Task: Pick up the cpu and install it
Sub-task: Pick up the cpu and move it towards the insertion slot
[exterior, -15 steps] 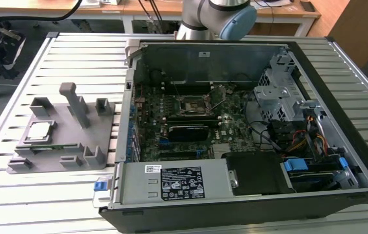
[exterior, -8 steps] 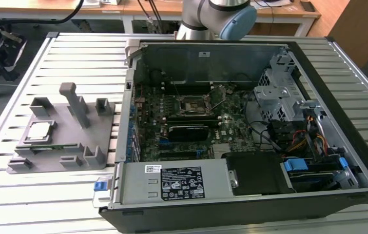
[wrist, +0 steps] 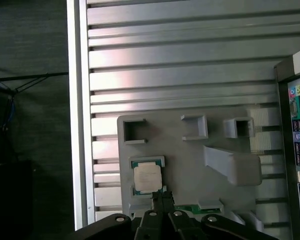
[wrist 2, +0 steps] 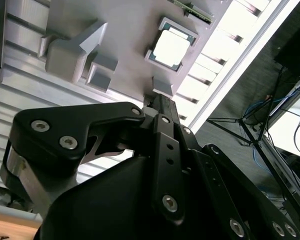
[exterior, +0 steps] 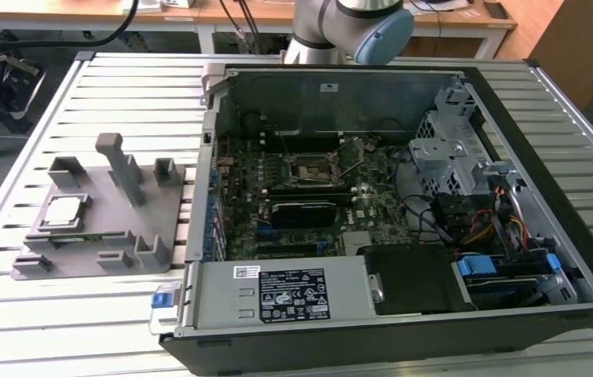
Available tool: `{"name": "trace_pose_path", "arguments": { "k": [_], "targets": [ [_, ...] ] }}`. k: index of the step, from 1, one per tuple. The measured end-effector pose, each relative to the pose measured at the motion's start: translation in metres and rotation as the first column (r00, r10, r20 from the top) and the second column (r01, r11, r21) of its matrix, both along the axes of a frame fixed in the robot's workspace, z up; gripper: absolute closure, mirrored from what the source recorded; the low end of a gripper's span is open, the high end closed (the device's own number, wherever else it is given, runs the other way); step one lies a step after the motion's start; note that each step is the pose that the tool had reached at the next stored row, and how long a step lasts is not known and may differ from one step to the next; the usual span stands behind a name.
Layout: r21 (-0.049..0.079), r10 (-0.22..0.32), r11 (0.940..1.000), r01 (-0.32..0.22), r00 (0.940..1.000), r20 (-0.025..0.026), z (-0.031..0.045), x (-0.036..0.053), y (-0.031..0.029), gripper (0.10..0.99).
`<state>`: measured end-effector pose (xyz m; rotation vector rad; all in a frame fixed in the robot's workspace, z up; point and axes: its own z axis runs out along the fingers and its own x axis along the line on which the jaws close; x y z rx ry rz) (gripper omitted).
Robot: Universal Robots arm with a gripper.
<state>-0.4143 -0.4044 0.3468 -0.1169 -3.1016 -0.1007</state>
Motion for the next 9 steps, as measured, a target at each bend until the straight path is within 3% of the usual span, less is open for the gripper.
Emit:
{"name": "trace_pose_path", "arguments": {
  "k": [7, 9],
  "targets": [
    [0.005, 0.018, 0.9998, -0.018, 0.9998, -0.0011, -0.0048, -0.0005, -0.0044, 0.973],
    [0.005, 0.025, 0.9997, -0.025, 0.9997, -0.0010, -0.0058, -0.0011, -0.0059, 0.855]
  ]
}}
